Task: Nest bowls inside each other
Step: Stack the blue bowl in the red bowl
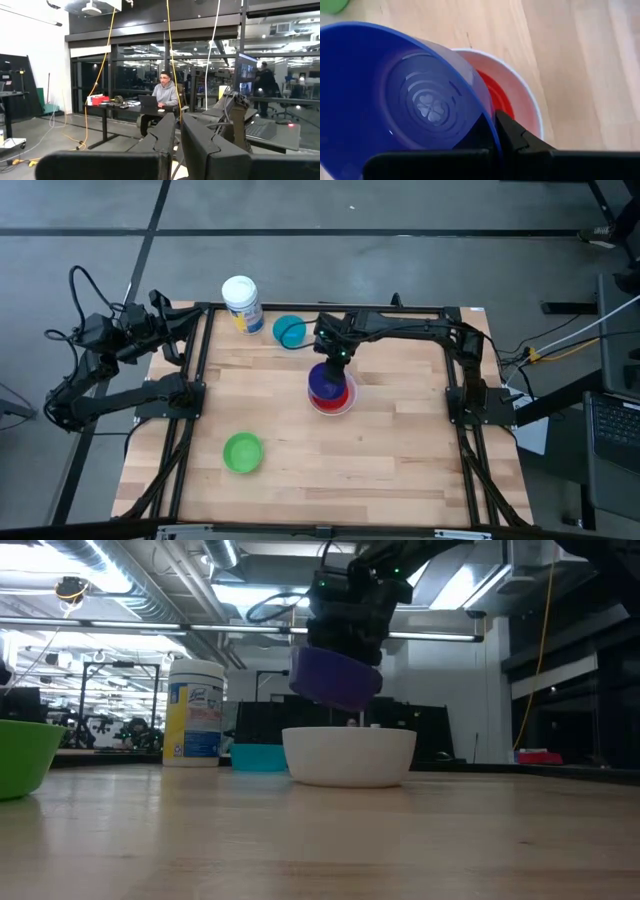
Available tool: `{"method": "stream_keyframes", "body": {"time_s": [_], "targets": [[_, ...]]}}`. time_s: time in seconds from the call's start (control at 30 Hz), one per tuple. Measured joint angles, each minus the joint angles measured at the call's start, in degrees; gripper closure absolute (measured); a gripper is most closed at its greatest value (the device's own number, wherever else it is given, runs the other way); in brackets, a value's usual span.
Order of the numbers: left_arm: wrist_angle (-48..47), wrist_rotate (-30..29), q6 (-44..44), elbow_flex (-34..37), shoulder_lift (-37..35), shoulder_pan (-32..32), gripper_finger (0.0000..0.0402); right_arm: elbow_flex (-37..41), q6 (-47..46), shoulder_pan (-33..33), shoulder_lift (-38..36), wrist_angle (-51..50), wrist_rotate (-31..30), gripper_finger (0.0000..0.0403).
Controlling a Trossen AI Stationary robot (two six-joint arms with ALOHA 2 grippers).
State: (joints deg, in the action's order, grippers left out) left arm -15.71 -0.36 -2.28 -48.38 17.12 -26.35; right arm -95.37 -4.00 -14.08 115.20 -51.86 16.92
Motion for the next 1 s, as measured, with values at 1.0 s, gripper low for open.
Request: {"method": "stream_keyframes", "body": {"time_s": [1.0], "targets": [[0.00, 0.51, -0.88, 0.00, 0.00, 0.00, 0.0373, 7.89, -0.01, 0.66, 1.32, 5.26, -1.08, 0.0402]]}}
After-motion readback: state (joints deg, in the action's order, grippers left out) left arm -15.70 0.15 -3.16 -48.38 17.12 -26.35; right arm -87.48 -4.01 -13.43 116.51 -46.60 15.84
